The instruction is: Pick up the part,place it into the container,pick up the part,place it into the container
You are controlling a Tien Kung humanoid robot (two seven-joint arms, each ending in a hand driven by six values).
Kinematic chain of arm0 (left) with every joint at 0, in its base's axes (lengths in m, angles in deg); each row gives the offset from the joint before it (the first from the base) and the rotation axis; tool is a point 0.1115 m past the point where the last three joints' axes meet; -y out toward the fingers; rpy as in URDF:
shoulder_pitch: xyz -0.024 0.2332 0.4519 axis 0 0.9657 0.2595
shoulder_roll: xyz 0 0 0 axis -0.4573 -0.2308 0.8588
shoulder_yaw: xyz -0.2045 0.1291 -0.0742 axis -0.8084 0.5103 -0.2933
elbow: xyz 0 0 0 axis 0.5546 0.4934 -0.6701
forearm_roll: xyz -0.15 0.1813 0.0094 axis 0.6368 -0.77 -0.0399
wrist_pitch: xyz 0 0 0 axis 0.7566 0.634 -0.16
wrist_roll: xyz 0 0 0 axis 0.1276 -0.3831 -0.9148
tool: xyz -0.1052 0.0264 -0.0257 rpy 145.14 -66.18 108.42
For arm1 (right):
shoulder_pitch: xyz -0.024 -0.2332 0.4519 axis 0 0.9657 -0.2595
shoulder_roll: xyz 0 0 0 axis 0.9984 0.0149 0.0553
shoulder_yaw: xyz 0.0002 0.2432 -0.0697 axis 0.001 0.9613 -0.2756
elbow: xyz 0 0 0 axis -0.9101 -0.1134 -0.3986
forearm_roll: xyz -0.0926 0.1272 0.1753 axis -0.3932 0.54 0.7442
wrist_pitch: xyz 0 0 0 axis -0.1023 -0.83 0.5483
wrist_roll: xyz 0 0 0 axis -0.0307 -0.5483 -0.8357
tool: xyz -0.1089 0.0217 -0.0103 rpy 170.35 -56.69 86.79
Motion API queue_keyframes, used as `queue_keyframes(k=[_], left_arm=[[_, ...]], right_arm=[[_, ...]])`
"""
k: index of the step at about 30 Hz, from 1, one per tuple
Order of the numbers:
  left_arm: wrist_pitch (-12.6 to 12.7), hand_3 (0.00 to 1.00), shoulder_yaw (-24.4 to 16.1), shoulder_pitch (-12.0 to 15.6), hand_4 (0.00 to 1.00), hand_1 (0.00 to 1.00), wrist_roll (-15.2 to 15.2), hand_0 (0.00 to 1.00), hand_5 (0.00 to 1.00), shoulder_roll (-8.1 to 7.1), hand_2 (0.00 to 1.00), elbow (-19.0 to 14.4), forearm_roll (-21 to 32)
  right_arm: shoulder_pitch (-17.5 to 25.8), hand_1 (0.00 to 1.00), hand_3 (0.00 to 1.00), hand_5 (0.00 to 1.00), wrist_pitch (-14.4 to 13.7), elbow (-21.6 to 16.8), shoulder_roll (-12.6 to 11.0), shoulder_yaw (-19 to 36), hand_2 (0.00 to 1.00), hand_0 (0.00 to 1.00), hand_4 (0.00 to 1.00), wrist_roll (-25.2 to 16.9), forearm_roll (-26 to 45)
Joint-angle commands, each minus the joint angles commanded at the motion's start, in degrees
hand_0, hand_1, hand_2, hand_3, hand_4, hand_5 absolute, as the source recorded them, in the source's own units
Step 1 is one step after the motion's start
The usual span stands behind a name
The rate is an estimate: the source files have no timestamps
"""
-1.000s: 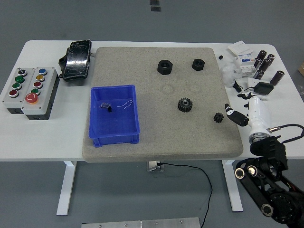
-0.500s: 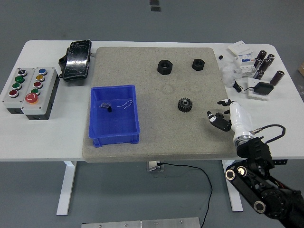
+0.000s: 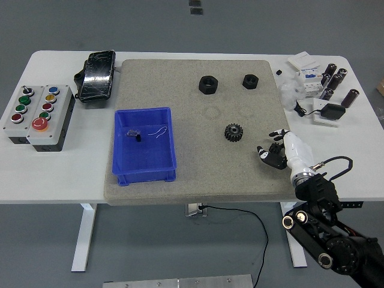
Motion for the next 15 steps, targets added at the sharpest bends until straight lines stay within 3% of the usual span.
queue_keyframes(k=[1, 6, 7, 12, 13, 15], left_arm=[[0.00, 0.614, -0.02, 0.01, 0.691, 0.630, -0.01, 0.663, 0.348, 0.01, 0.572, 0.00, -0.02], [-0.01, 0.614, -0.13, 0.02, 0.691, 0.630, -0.02, 0.663, 0.348, -0.01, 0.572, 0.00, -0.11], [-0.01, 0.614, -0.15, 0.01, 0.691, 0.628, -0.02, 0.663, 0.348, -0.01, 0.572, 0.00, -0.14], [-0.02, 0.614, -0.19, -0.05, 0.691, 0.628, 0.03, 0.663, 0.348, -0.01, 0.572, 0.00, -0.18], [-0.02, 0.615, -0.17, -0.06, 0.690, 0.628, 0.05, 0.663, 0.347, -0.02, 0.573, 0.00, -0.17], [0.00, 0.615, -0.23, -0.05, 0.690, 0.628, 0.07, 0.663, 0.347, -0.01, 0.573, 0.00, -0.21]], right_arm=[[0.01, 0.586, 0.684, 0.193, 0.06, 0.09, -0.06, -0.04, 0.641, 0.377, 0.440, 0.03, -0.02], [0.03, 0.586, 0.684, 0.193, 0.15, 0.39, -0.17, -0.23, 0.641, 0.377, 0.440, 0.27, -0.49], [0.01, 0.577, 0.650, 0.128, 0.15, 0.44, -0.15, -0.25, 0.621, 0.402, 0.221, 0.33, -0.60], [-0.07, 0.577, 0.650, 0.128, 0.09, 0.69, -0.10, -0.47, 0.621, 0.402, 0.221, 0.68, -1.15], [-0.06, 0.570, 0.586, 0.002, 0.03, 0.72, -0.12, -0.53, 0.594, 0.433, 0.002, 0.76, -1.30], [-0.05, 0.570, 0.586, 0.002, -0.08, 0.75, -0.17, -0.70, 0.594, 0.433, 0.002, 1.10, -1.83]])
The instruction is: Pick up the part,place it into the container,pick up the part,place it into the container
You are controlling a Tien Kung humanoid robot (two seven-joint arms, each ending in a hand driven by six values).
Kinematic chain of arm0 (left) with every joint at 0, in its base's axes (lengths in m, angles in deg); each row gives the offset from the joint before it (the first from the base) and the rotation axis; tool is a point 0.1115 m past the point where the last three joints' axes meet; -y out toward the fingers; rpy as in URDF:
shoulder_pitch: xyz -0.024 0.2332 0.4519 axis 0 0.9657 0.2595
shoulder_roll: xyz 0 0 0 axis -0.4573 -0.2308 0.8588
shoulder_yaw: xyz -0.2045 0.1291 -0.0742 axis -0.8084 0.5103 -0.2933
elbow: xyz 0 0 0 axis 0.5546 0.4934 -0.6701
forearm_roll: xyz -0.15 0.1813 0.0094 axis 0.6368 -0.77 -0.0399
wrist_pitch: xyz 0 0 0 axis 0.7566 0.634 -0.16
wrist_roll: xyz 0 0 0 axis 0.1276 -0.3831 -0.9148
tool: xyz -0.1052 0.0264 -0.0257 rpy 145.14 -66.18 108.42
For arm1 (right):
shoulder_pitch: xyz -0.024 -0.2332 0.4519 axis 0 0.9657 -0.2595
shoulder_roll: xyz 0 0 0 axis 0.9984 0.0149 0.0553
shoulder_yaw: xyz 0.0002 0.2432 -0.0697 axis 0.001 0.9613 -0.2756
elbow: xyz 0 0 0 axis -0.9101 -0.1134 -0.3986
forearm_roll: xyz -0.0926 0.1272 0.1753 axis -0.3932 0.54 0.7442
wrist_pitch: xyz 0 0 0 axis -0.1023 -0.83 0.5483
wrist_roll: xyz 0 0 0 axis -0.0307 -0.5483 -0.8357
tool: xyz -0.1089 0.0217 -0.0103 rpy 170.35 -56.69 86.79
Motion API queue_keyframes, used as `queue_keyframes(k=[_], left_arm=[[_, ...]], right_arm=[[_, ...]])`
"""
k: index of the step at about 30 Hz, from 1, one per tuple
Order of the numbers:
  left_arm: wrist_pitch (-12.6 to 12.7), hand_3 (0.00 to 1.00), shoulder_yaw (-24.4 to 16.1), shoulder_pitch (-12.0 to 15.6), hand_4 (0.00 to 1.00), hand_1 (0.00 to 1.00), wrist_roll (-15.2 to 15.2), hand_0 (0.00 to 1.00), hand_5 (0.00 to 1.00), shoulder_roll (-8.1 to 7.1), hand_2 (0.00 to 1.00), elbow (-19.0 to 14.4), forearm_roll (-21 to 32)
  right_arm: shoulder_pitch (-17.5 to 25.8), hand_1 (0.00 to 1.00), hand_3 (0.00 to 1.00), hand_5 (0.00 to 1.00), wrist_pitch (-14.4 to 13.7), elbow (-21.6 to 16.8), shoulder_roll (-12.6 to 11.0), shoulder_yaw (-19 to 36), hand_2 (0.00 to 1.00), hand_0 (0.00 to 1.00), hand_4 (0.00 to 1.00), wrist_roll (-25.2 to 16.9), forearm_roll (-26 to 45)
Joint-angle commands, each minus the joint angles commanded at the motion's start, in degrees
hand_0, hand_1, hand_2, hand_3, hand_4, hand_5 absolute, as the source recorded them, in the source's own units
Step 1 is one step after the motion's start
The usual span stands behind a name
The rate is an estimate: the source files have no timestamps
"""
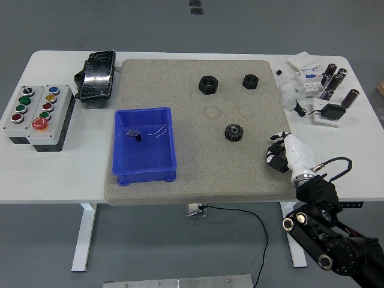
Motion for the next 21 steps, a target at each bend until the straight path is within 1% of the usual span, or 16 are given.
queue_keyframes(k=[3, 4, 9, 10, 12, 16, 21], left_arm=[[0.01, 0.615, -0.02, 0.04, 0.690, 0.628, 0.02, 0.663, 0.347, 0.01, 0.573, 0.00, -0.02], [0.01, 0.615, -0.01, 0.05, 0.691, 0.629, 0.02, 0.663, 0.348, 0.01, 0.573, 0.00, -0.01], [0.03, 0.615, -0.02, 0.05, 0.691, 0.629, 0.04, 0.663, 0.348, 0.01, 0.573, 0.00, -0.02], [0.03, 0.615, -0.03, 0.04, 0.690, 0.629, 0.04, 0.663, 0.346, 0.00, 0.573, 0.00, -0.01], [0.04, 0.615, 0.00, 0.02, 0.690, 0.629, 0.07, 0.663, 0.346, -0.01, 0.573, 0.00, 0.01], [0.06, 0.616, 0.00, 0.01, 0.691, 0.629, 0.09, 0.663, 0.348, -0.01, 0.574, 0.00, 0.05], [0.08, 0.616, -0.04, -0.02, 0.691, 0.629, 0.07, 0.663, 0.348, 0.03, 0.574, 0.00, -0.01]], right_arm=[[0.02, 0.570, 0.586, 0.002, -0.03, 0.10, -0.06, -0.13, 0.594, 0.433, 0.002, 0.34, -0.54], [0.02, 0.566, 0.400, 0.002, -0.04, 0.16, -0.08, -0.16, 0.565, 0.427, 0.083, 0.42, -0.65], [0.04, 0.566, 0.400, 0.002, -0.46, 0.40, -0.17, -0.38, 0.565, 0.427, 0.083, 0.35, -0.66], [0.05, 0.581, 0.347, 0.002, -0.70, 0.36, -0.18, -0.40, 0.573, 0.439, 0.137, 0.24, -0.57], [0.01, 0.581, 0.347, 0.002, -1.21, 0.16, -0.22, -0.43, 0.573, 0.439, 0.137, 0.02, -0.44], [-0.35, 0.582, 0.334, 0.002, -2.06, -0.89, -0.36, -0.57, 0.572, 0.436, 0.147, -0.28, -0.31], [-1.80, 0.582, 0.334, 0.002, -3.10, -2.68, -0.49, -1.49, 0.572, 0.436, 0.147, -0.41, -0.41]])
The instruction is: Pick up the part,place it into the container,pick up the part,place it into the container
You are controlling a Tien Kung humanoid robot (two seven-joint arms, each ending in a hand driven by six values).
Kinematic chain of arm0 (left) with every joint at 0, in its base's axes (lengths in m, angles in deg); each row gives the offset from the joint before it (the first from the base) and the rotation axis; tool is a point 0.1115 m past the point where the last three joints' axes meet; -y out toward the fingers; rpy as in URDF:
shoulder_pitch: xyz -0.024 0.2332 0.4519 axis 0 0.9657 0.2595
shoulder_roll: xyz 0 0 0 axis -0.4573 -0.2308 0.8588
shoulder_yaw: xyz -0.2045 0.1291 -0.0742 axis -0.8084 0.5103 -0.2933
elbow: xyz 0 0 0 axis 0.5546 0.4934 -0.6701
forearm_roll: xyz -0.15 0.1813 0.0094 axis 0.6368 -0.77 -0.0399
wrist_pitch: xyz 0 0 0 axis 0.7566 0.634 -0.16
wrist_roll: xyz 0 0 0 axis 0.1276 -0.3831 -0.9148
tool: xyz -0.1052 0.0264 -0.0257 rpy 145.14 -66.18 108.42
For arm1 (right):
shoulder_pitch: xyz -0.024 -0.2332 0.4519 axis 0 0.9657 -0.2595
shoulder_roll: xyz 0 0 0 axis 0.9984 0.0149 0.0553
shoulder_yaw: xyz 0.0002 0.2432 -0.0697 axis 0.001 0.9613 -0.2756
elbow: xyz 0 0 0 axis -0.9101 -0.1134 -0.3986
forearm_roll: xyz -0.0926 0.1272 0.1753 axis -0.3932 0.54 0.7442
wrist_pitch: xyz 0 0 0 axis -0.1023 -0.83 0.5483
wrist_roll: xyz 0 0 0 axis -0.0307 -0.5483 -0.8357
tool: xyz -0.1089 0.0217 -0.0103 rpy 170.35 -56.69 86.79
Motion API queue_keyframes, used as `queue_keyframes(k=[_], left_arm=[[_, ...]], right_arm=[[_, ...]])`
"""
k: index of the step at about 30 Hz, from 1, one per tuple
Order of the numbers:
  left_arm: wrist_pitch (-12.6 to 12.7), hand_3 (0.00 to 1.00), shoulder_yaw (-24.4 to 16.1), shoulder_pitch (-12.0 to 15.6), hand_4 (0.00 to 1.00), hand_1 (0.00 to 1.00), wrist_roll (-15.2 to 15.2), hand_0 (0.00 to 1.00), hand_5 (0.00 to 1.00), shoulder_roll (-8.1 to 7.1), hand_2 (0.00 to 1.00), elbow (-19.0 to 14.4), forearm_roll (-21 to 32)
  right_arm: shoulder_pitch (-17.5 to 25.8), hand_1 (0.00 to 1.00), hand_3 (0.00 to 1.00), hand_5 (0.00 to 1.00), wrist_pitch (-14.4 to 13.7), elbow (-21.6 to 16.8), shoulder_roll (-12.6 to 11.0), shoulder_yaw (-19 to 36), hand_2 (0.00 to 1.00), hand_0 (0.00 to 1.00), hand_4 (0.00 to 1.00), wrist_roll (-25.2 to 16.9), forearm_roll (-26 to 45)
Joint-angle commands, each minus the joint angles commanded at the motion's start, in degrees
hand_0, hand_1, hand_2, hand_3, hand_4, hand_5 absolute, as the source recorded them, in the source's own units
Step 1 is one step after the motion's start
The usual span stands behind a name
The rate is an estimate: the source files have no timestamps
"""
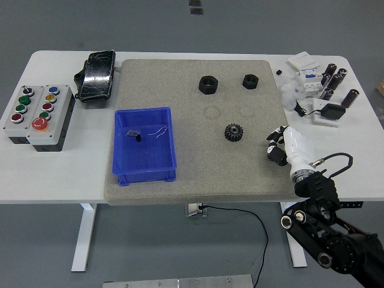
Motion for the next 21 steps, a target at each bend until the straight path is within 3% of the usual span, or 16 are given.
queue_keyframes(k=[6, 7, 12, 13, 16, 21], left_arm=[[-0.01, 0.615, 0.21, -0.07, 0.690, 0.629, 0.07, 0.664, 0.349, 0.07, 0.573, 0.00, 0.20], [-0.01, 0.616, 0.15, -0.04, 0.691, 0.629, 0.04, 0.664, 0.350, 0.07, 0.573, 0.00, 0.14], [0.01, 0.616, -0.25, 0.09, 0.691, 0.629, -0.18, 0.664, 0.350, 0.02, 0.573, 0.00, -0.26], [0.01, 0.616, -0.31, 0.09, 0.694, 0.628, -0.20, 0.663, 0.361, 0.00, 0.574, 0.00, -0.32], [0.01, 0.616, -0.39, 0.05, 0.694, 0.628, -0.22, 0.663, 0.361, -0.02, 0.574, 0.00, -0.37], [0.00, 0.616, -0.38, 0.06, 0.694, 0.628, -0.19, 0.664, 0.364, 0.00, 0.574, 0.00, -0.34]], right_arm=[[-0.93, 0.581, 0.325, 0.002, 0.12, -1.65, 0.19, 0.46, 0.570, 0.425, 0.161, 1.05, -1.38], [-0.86, 0.630, 0.688, 0.041, 0.76, -2.21, 0.06, 0.80, 0.704, 0.382, 0.402, 1.75, -1.77], [-0.42, 0.630, 0.688, 0.041, 5.64, -5.01, -1.07, 1.39, 0.704, 0.382, 0.402, 6.90, -5.34], [-0.27, 0.649, 0.858, 0.183, 6.68, -5.53, -1.31, 1.31, 0.833, 0.338, 0.772, 7.97, -5.99], [0.46, 0.649, 0.858, 0.183, 10.00, -7.35, -2.03, 0.94, 0.833, 0.338, 0.772, 11.39, -7.65], [1.73, 0.622, 0.842, 0.205, 12.95, -9.70, -3.11, 0.50, 0.810, 0.319, 0.796, 11.39, -9.14]])
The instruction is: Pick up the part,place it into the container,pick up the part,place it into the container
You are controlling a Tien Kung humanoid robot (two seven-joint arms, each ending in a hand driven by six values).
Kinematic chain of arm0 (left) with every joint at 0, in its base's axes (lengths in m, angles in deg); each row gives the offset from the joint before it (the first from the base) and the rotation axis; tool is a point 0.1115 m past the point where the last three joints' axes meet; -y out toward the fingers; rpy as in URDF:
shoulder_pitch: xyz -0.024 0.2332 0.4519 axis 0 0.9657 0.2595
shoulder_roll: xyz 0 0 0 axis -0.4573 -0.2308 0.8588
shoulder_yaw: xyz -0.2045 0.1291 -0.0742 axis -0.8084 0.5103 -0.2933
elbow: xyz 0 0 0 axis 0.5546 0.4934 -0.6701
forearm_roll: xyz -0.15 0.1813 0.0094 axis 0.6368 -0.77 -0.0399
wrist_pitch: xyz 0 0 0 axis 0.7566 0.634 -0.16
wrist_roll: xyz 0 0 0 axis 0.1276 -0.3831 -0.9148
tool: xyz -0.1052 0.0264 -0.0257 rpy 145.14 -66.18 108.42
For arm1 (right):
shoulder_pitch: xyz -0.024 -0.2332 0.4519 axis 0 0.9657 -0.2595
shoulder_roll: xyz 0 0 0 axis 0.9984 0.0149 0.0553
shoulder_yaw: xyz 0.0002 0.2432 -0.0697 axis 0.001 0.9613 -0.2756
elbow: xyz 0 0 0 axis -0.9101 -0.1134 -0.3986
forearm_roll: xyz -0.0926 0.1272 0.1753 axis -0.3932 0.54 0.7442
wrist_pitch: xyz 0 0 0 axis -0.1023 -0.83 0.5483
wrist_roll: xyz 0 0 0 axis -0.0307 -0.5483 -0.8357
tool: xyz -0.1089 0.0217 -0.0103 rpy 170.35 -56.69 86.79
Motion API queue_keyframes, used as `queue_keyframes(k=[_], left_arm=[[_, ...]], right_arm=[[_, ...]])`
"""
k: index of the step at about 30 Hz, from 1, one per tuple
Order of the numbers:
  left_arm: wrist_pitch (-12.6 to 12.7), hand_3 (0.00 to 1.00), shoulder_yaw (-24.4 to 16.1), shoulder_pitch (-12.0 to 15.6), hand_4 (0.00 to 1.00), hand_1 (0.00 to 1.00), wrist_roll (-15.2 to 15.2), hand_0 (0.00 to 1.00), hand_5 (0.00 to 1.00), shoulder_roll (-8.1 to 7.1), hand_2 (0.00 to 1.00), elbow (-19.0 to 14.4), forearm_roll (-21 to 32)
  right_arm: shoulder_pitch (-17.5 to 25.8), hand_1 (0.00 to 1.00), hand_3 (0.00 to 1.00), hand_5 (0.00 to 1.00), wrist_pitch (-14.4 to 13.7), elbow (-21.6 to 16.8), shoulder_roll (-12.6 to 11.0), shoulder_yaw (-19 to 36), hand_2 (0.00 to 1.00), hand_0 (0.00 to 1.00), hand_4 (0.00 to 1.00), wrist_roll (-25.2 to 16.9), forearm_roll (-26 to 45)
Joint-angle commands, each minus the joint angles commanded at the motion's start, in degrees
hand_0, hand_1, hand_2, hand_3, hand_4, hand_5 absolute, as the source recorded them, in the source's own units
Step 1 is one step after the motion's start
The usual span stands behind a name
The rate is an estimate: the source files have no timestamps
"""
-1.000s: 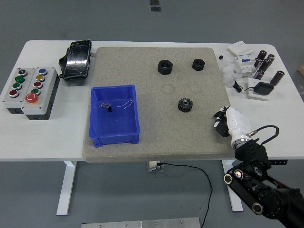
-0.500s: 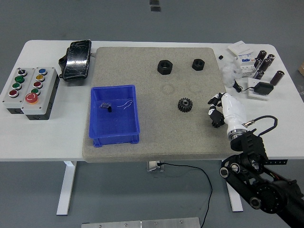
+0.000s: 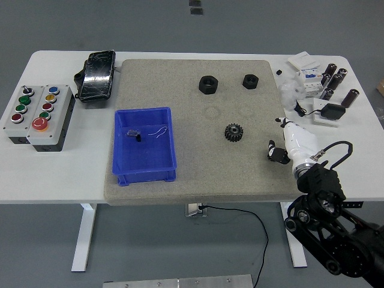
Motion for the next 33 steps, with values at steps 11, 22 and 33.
queue_keyframes(k=[11, 22, 33], left_arm=[[-0.02, 0.616, 0.13, -0.18, 0.695, 0.628, 0.06, 0.663, 0.366, -0.04, 0.574, 0.00, 0.06], [0.00, 0.615, 0.38, 0.02, 0.695, 0.629, -0.02, 0.663, 0.365, -0.08, 0.574, 0.00, 0.30], [-0.01, 0.615, 0.62, 0.03, 0.693, 0.628, 0.05, 0.663, 0.363, -0.07, 0.574, 0.00, 0.51]], right_arm=[[-0.05, 0.584, 0.736, 0.223, 1.67, 0.11, -1.43, -1.91, 0.731, 0.302, 0.796, 0.00, 0.69], [-1.29, 0.479, 0.660, 0.266, 2.87, 3.94, -2.02, -4.33, 0.571, 0.273, 0.726, 0.00, 2.58], [-1.94, 0.439, 0.646, 0.258, 0.39, 5.99, -2.10, -5.34, 0.534, 0.251, 0.647, 0.00, 3.35]])
